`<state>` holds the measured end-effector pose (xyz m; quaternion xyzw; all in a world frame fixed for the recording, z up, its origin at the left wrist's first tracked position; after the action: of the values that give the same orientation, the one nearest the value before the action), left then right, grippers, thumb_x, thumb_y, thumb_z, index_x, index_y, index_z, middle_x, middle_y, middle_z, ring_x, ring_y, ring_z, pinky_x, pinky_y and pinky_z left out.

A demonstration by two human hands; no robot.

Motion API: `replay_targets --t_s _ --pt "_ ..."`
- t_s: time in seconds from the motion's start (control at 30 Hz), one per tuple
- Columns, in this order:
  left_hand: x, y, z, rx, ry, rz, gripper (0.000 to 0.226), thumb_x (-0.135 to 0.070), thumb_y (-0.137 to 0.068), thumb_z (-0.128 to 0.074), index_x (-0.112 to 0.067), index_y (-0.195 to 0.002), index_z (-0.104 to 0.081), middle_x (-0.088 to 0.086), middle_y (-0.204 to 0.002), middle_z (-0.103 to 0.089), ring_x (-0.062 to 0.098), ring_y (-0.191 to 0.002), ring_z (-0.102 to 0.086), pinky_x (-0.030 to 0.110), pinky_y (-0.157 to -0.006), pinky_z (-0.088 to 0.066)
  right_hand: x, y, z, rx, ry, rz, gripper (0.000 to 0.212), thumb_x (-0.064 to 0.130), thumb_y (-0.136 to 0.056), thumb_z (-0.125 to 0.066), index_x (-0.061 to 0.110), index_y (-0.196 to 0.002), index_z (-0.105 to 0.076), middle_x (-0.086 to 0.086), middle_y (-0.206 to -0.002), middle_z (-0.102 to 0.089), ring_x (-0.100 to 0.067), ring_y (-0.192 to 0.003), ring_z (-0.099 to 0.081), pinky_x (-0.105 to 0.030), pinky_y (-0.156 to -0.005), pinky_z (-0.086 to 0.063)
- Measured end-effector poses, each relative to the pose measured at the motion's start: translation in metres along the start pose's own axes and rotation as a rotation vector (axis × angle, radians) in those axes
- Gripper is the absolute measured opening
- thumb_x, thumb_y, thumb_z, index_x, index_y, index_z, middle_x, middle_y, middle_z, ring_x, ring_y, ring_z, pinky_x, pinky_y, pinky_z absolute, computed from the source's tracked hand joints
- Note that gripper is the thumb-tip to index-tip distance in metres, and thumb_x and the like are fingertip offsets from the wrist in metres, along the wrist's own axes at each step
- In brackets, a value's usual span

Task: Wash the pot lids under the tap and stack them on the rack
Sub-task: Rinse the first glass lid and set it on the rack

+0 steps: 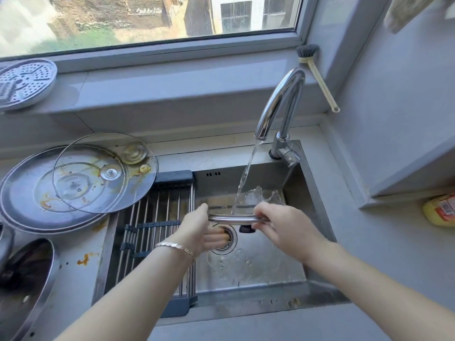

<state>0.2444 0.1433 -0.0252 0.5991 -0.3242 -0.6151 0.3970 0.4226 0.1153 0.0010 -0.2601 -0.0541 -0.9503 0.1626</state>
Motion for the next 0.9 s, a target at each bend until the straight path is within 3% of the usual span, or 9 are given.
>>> replay_targets --t_s 0.07,0.17,0.23,0.33,0.43,0.53,0.63,0.73,0.9 --pt "0.007 0.008 0.004 -0.043 -0.553 -0.015 0.066 -0.053 -0.094 -0.033 -0.006 -0.140 -0.026 0.025 -0.129 -0.050 0.037 -0.102 -0.060 0.044 -0.082 -0.051 -0.011 -0.006 0.015 0.093 0.004 -0.083 0.016 0.031 -0.088 -0.060 0.020 -0.100 -0.059 0.004 -0.090 -0.066 -0.020 -0.083 -0.058 -0.025 -0.066 -0.031" --pt "0.009 0.014 0.011 -0.222 -1.036 -0.531 0.062 -0.057 -0.092 -0.032 -0.017 -0.140 -0.034 0.012 -0.140 -0.039 0.027 -0.129 -0.041 0.040 -0.105 -0.035 -0.015 -0.014 0.026 0.326 -0.175 -0.156 0.007 0.029 -0.083 -0.067 0.031 -0.087 -0.061 0.012 -0.076 -0.063 -0.011 -0.073 -0.058 -0.026 -0.068 -0.041" --pt "0.010 0.022 0.006 0.042 -0.972 -0.814 0.048 -0.052 -0.092 -0.036 -0.028 -0.133 -0.045 -0.003 -0.135 -0.044 0.011 -0.127 -0.040 0.032 -0.108 -0.032 -0.011 -0.021 0.033 0.428 -0.284 -0.122 0.006 0.026 -0.083 -0.067 0.031 -0.081 -0.063 0.008 -0.070 -0.065 -0.009 -0.066 -0.061 -0.030 -0.069 -0.049" --pt "0.018 0.029 -0.003 0.408 -0.815 -0.777 0.034 -0.061 -0.084 -0.047 -0.042 -0.110 -0.058 -0.014 -0.116 -0.060 0.000 -0.106 -0.056 0.025 -0.095 -0.043 0.001 -0.036 0.048 0.469 -0.379 -0.050 0.004 0.021 -0.083 -0.067 0.023 -0.082 -0.070 0.005 -0.060 -0.064 -0.006 -0.057 -0.058 -0.026 -0.064 -0.049" --pt "0.016 0.033 -0.010 0.331 -0.341 -0.792 0.039 -0.059 -0.078 -0.054 -0.024 -0.087 -0.070 -0.005 -0.090 -0.073 0.014 -0.089 -0.069 0.033 -0.084 -0.053 0.006 -0.050 0.056 0.369 -0.404 -0.011 0.005 0.023 -0.080 -0.070 0.024 -0.083 -0.073 0.007 -0.064 -0.067 -0.007 -0.062 -0.061 -0.025 -0.065 -0.051" --pt "0.009 0.035 -0.016 0.247 -0.084 -0.733 0.042 -0.037 -0.081 -0.049 0.000 -0.091 -0.066 0.006 -0.084 -0.075 0.022 -0.081 -0.072 0.033 -0.072 -0.059 0.002 -0.058 0.044 0.058 -0.328 0.021 0.022 0.031 -0.081 -0.069 0.025 -0.102 -0.071 0.008 -0.098 -0.069 -0.010 -0.095 -0.061 -0.030 -0.088 -0.048" --pt "0.002 0.035 -0.018 0.163 0.086 -0.676 0.039 -0.033 -0.091 -0.046 0.001 -0.089 -0.065 0.012 -0.082 -0.074 0.022 -0.075 -0.072 0.030 -0.066 -0.060 0.008 -0.064 0.012 -0.153 -0.366 -0.233 0.047 0.034 -0.097 -0.041 0.022 -0.143 -0.034 -0.003 -0.152 -0.029 -0.016 -0.141 -0.019 -0.036 -0.117 -0.015" --pt "0.000 0.035 -0.023 0.117 0.192 -0.613 0.043 -0.038 -0.093 -0.043 -0.005 -0.081 -0.066 0.007 -0.069 -0.073 0.020 -0.065 -0.070 0.026 -0.055 -0.057 0.036 -0.065 -0.022 -0.193 -0.300 -0.330 0.060 0.042 -0.096 -0.015 0.017 -0.150 -0.004 -0.002 -0.158 0.006 -0.012 -0.144 0.011 -0.029 -0.116 0.007" --pt "0.004 0.033 -0.018 0.075 0.296 -0.535 0.048 -0.053 -0.086 -0.040 -0.014 -0.080 -0.067 0.004 -0.077 -0.075 0.016 -0.073 -0.071 0.026 -0.058 -0.056 0.060 -0.049 -0.043 -0.098 -0.187 -0.129 0.073 0.051 -0.085 0.002 0.018 -0.149 0.000 0.005 -0.157 0.010 -0.004 -0.140 0.019 -0.028 -0.116 0.011"
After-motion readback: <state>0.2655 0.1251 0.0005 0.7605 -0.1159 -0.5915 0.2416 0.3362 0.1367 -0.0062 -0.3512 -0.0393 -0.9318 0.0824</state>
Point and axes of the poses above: each hand's wrist, its own y-axis away from the middle knuckle, its own z-axis out of the back of the hand, x = y × z, the point moved 2 cm from there along -y, towards the middle knuckle
